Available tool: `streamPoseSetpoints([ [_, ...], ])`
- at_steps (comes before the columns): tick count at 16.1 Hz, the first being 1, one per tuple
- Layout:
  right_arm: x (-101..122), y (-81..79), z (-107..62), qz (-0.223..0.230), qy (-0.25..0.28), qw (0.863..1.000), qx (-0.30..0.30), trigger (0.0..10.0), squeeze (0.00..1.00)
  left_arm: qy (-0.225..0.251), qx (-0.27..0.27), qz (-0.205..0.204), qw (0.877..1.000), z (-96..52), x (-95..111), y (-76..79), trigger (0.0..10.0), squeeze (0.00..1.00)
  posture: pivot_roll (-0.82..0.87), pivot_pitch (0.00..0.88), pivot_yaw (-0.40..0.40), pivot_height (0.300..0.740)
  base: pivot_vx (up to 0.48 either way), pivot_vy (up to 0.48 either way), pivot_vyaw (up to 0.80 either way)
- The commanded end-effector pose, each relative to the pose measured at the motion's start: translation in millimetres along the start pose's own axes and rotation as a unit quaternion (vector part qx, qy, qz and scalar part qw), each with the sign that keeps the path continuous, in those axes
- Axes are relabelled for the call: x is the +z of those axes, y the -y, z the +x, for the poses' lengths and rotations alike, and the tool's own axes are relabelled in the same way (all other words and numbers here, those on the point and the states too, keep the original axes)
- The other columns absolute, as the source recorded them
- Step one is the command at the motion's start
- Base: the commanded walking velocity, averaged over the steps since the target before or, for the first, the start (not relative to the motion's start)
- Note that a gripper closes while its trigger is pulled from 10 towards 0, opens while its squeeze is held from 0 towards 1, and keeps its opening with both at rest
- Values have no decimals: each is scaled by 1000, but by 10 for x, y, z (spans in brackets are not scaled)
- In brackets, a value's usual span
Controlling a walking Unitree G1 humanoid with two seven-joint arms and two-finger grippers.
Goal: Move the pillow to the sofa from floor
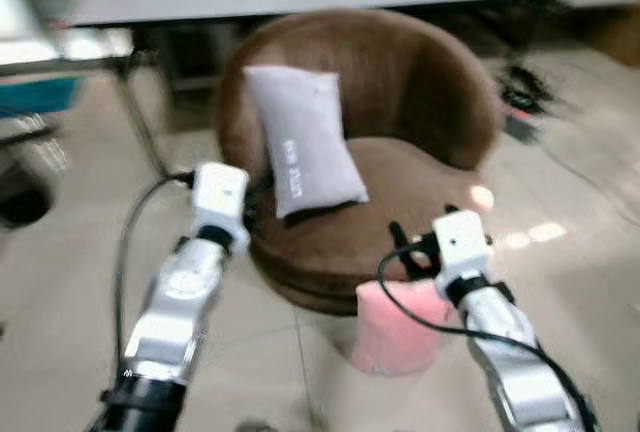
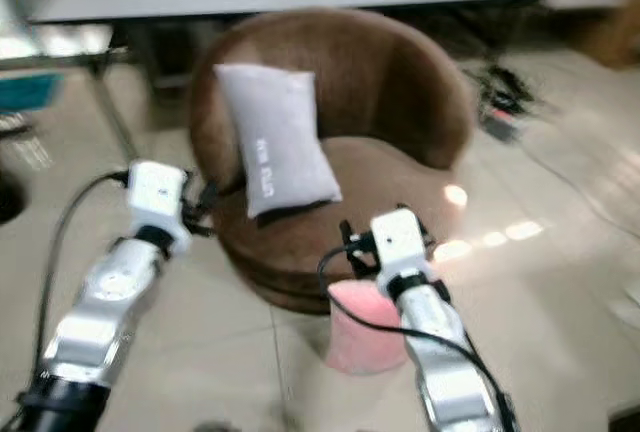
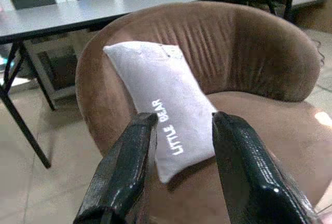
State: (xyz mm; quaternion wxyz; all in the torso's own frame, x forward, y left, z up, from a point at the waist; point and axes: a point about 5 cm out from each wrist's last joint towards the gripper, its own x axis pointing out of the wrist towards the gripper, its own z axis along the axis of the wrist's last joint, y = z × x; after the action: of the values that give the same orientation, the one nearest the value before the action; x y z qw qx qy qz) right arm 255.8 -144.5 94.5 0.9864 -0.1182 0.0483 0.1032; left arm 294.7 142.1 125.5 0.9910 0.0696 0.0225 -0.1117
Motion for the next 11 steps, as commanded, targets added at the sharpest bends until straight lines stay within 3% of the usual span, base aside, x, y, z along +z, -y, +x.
streamPoseSetpoints([
  [1, 52, 21, 13, -1, 13, 1000, -3, 10000, 0, 7, 9, 11, 1000, 5, 37, -64, 10000, 0, -71, 15, 21, 740, 0, -480, 800],
  [11, 54, 9, 10, -4, 14, 1000, 4, 10000, 0, 7, 10, 14, 1000, -26, 16, -79, 10000, 0, -72, 25, 17, 740, 0, -480, 800],
])
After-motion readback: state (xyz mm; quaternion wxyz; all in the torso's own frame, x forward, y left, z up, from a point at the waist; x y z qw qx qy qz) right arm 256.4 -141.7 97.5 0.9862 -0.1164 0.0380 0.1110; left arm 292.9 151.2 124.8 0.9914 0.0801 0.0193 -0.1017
